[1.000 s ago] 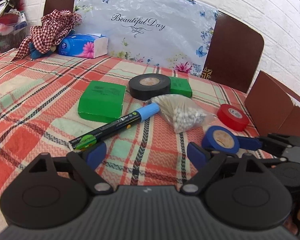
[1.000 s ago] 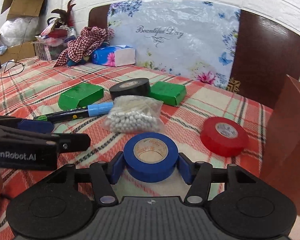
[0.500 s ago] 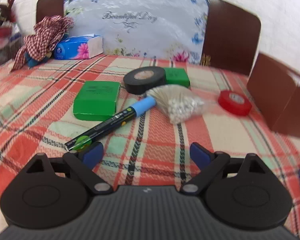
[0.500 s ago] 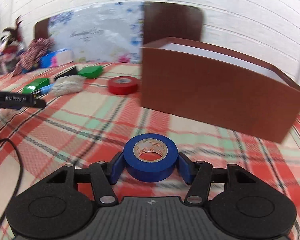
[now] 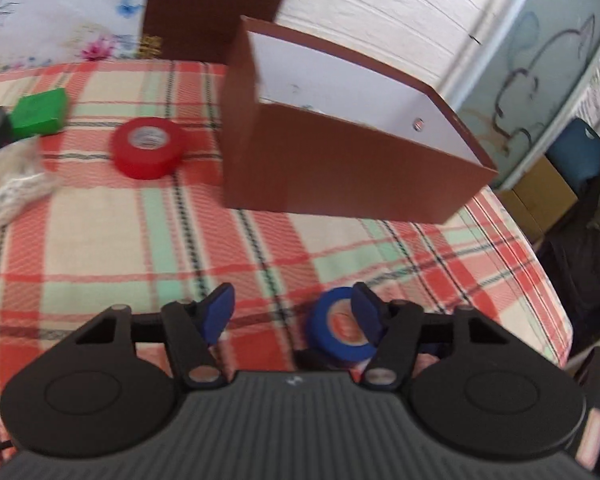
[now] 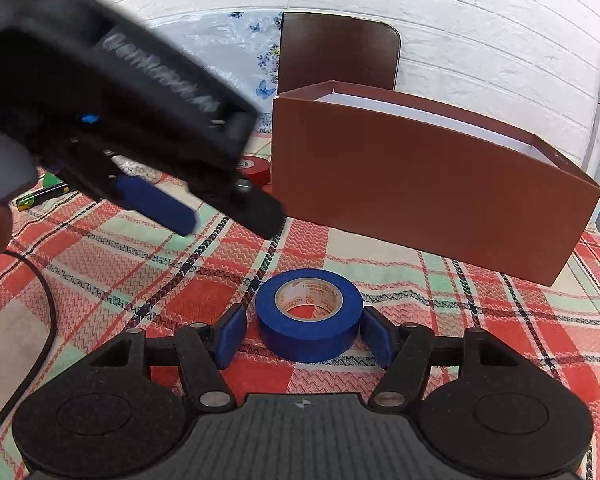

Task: Organize objects
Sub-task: 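Carry the blue tape roll into the brown box and release it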

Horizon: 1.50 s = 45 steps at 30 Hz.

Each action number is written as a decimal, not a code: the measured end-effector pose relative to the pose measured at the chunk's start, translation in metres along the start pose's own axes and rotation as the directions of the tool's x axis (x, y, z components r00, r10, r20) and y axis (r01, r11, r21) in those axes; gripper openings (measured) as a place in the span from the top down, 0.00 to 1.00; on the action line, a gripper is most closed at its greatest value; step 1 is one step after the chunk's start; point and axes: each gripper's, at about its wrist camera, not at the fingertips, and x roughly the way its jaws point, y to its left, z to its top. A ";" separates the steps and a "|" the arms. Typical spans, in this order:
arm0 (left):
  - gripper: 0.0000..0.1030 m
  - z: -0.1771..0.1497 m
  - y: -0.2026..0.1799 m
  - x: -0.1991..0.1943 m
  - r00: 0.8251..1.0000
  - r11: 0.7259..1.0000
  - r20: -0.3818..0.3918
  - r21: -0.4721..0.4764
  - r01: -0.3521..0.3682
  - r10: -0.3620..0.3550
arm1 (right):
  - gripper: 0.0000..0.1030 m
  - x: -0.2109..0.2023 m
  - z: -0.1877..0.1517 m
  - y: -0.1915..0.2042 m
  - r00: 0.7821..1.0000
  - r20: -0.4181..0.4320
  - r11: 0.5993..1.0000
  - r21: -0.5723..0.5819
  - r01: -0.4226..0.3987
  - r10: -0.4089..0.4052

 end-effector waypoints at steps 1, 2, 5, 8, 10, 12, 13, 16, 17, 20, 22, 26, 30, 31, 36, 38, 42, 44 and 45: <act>0.47 0.002 -0.004 0.004 1.000 1.000 -0.025 0.000 0.015 -0.015 | 0.37 0.001 0.000 -0.001 1.000 0.000 1.000 0.002 -0.002 0.002; 0.50 0.002 -0.007 0.009 0.998 1.000 -0.049 -0.004 0.031 -0.031 | 0.37 0.001 0.000 -0.002 1.000 0.000 1.000 0.006 -0.005 0.005; 0.61 -0.001 -0.015 0.022 0.994 0.999 -0.107 0.012 0.036 -0.035 | 0.37 0.002 0.001 -0.004 1.000 -0.002 1.000 0.023 -0.016 0.016; 0.76 -0.011 -0.012 0.037 0.989 1.000 -0.145 -0.003 0.017 -0.017 | 0.40 0.003 0.001 -0.005 1.000 -0.004 0.999 0.031 -0.024 0.024; 0.78 -0.013 -0.008 0.036 0.992 1.000 -0.128 -0.010 0.016 -0.017 | 0.43 0.003 0.001 -0.005 1.000 0.001 0.999 0.029 -0.026 0.026; 0.80 -0.010 -0.010 0.033 0.992 1.000 -0.126 -0.004 0.007 -0.008 | 0.43 0.001 0.000 -0.004 1.000 0.015 0.999 0.026 -0.022 0.021; 0.80 -0.009 -0.012 0.031 0.993 1.000 -0.120 0.005 0.004 -0.003 | 0.43 -0.001 0.000 -0.004 1.000 0.025 1.000 0.026 -0.017 0.016; 0.81 0.000 -0.024 0.018 0.997 0.998 -0.071 0.055 -0.004 0.008 | 0.43 -0.011 0.002 -0.002 0.995 0.098 1.000 0.016 0.018 -0.020; 0.81 0.005 -0.029 0.013 0.999 0.997 -0.050 0.073 -0.008 0.012 | 0.43 -0.014 0.005 -0.003 0.993 0.119 1.000 0.024 0.020 -0.023; 0.81 0.023 -0.038 -0.003 1.000 0.995 0.022 0.101 0.002 -0.004 | 0.43 -0.022 0.021 -0.009 0.977 0.210 0.999 0.026 0.041 -0.045; 0.81 0.039 -0.045 -0.014 0.996 0.992 0.087 0.126 -0.001 -0.010 | 0.43 -0.025 0.037 -0.012 0.958 0.278 0.998 0.012 0.066 -0.067; 0.81 0.074 -0.052 -0.020 0.986 0.988 0.166 0.149 -0.034 0.009 | 0.43 -0.013 0.072 -0.022 0.933 0.352 0.997 0.010 0.074 -0.073; 0.82 0.106 -0.051 -0.009 0.981 0.988 0.191 0.138 -0.068 0.041 | 0.43 0.014 0.097 -0.032 0.926 0.372 0.998 0.022 0.067 -0.070; 0.82 0.112 -0.050 -0.005 0.980 0.988 0.194 0.137 -0.075 0.048 | 0.43 0.021 0.101 -0.034 0.926 0.371 0.997 0.024 0.068 -0.072; 0.81 0.131 -0.045 0.025 0.983 0.985 0.166 0.133 -0.107 0.085 | 0.43 0.056 0.111 -0.044 0.942 0.327 0.997 0.031 0.066 -0.073; 0.80 0.132 -0.041 0.037 0.984 0.984 0.146 0.127 -0.123 0.104 | 0.43 0.066 0.110 -0.049 0.955 0.291 0.997 0.048 0.055 -0.067; 0.75 0.123 -0.036 0.048 0.985 0.983 0.131 0.129 -0.129 0.112 | 0.36 0.063 0.105 -0.054 0.947 0.313 0.996 0.073 0.052 -0.073; 0.73 0.119 -0.037 0.046 0.983 0.981 0.144 0.136 -0.136 0.116 | 0.37 0.061 0.102 -0.053 0.946 0.315 0.996 0.071 0.058 -0.077; 0.72 0.117 -0.038 0.044 0.982 0.981 0.150 0.137 -0.137 0.116 | 0.37 0.059 0.101 -0.052 0.945 0.317 0.995 0.075 0.060 -0.080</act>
